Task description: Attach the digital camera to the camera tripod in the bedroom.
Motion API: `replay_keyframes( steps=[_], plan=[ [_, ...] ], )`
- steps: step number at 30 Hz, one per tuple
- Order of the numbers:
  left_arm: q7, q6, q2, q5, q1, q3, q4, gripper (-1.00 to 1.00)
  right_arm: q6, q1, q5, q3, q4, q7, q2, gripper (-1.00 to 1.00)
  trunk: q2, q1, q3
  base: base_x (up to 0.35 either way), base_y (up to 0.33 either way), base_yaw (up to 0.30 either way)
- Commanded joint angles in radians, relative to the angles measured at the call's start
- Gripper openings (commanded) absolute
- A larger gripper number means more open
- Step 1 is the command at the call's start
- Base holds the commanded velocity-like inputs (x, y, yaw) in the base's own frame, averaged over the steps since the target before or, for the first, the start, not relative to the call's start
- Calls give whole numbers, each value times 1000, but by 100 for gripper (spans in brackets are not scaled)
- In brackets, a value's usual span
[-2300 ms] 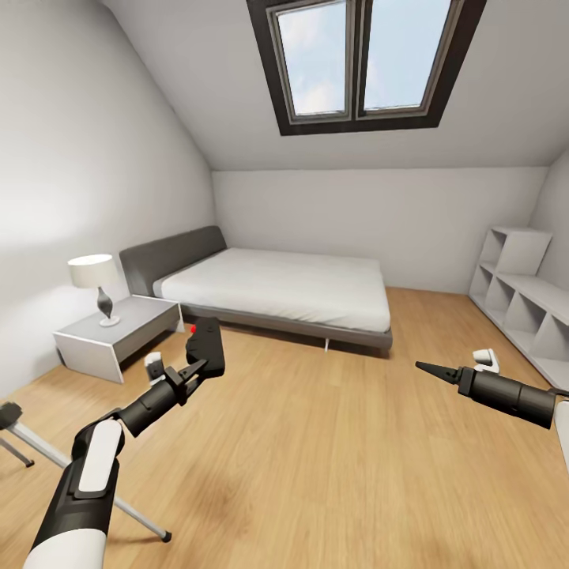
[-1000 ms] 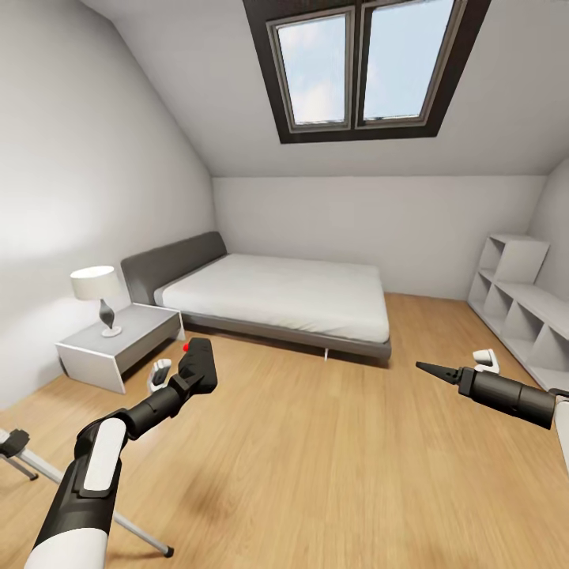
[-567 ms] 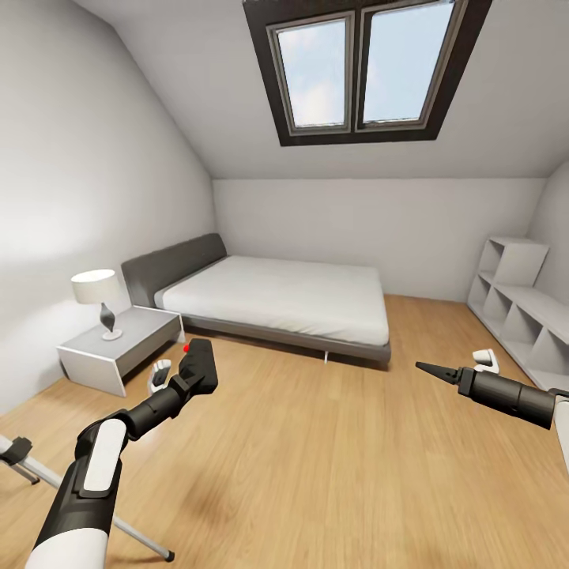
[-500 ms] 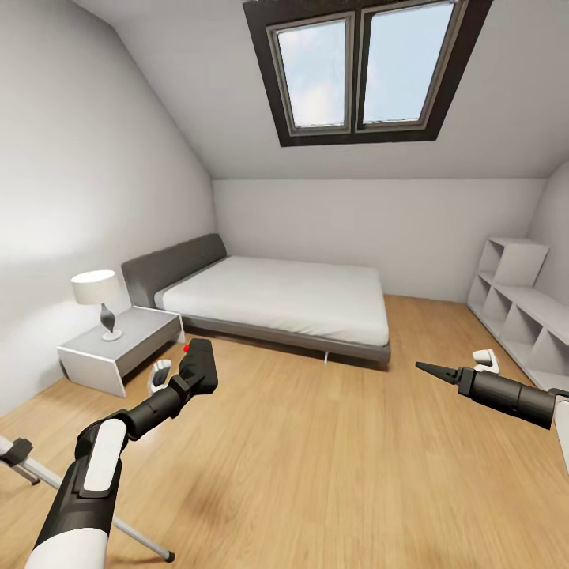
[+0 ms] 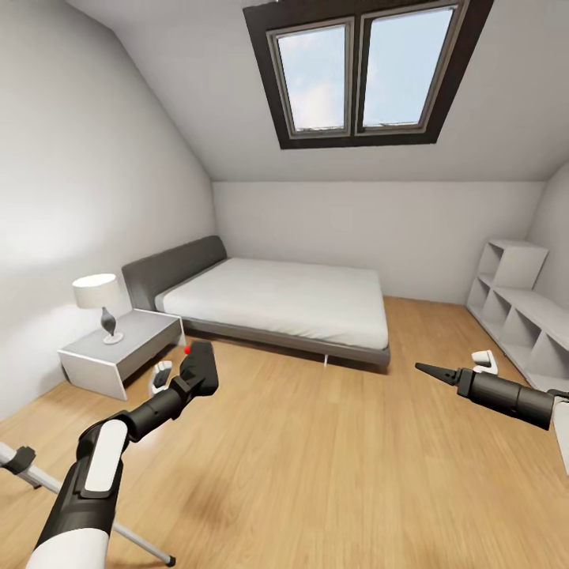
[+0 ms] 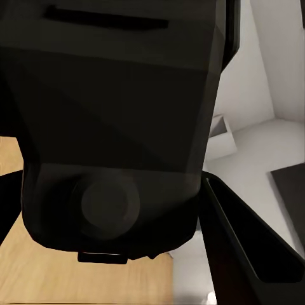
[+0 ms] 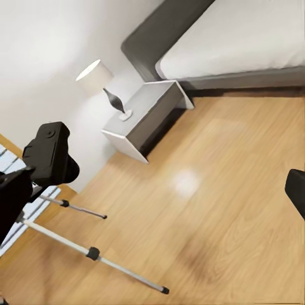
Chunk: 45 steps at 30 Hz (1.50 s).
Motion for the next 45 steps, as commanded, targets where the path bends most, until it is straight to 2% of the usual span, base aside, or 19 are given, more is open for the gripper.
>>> replay_keyframes(
  steps=[1, 12, 45],
  plan=[
    [-6, 8, -1, -1, -2, 4, 15, -100, 3, -1, 5, 0, 38, -4, 2, 100, 7, -4, 2, 0, 0, 0],
    [-5, 7, 0, -1, -4, 3, 37, -100, 3, -1, 8, 2, 119, -42, 1, 100, 84, -46, 37, 0, 0, 0],
    [-4, 7, 1, 1, -4, 5, 65, -100, -17, -1, 7, -1, 116, -48, 1, 100, 315, -173, 140, 0, 0, 0]
  ],
)
